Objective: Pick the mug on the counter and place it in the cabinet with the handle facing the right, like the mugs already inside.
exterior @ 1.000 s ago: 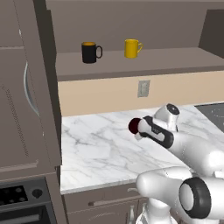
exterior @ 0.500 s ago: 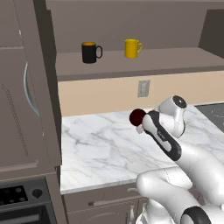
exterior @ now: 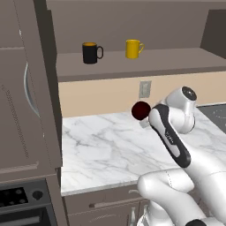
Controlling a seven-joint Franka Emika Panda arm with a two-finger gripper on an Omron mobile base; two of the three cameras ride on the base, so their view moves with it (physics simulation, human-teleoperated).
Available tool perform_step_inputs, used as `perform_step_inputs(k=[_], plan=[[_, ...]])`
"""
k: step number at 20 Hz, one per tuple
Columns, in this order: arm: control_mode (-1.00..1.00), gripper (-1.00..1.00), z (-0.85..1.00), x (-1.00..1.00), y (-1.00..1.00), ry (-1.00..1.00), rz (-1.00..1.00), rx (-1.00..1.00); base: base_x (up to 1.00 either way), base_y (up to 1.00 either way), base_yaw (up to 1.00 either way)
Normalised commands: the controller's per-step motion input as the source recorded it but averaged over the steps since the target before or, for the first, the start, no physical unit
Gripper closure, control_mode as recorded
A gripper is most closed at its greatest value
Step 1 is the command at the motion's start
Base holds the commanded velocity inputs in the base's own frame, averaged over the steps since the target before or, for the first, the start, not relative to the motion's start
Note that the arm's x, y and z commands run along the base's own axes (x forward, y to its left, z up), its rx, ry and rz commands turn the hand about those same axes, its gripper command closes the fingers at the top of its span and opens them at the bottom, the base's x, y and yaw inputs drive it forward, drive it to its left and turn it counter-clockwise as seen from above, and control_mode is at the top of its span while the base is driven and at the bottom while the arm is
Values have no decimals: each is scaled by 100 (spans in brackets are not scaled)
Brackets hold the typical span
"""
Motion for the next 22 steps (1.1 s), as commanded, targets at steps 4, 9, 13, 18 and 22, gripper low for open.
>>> perform_step_inputs(k=[4, 9, 13, 18, 22], plan=[[-100, 100, 56, -16, 0, -2, 7, 0, 0, 0, 0], [-100, 100, 68, -3, 0, -5, 8, 3, 0, 0, 0], [-100, 100, 66, 0, 0, -4, 9, 4, 0, 0, 0], [-100, 100, 62, 0, 0, -3, 9, 5, 0, 0, 0], [-100, 100, 51, 0, 0, -1, 7, 6, 0, 0, 0]])
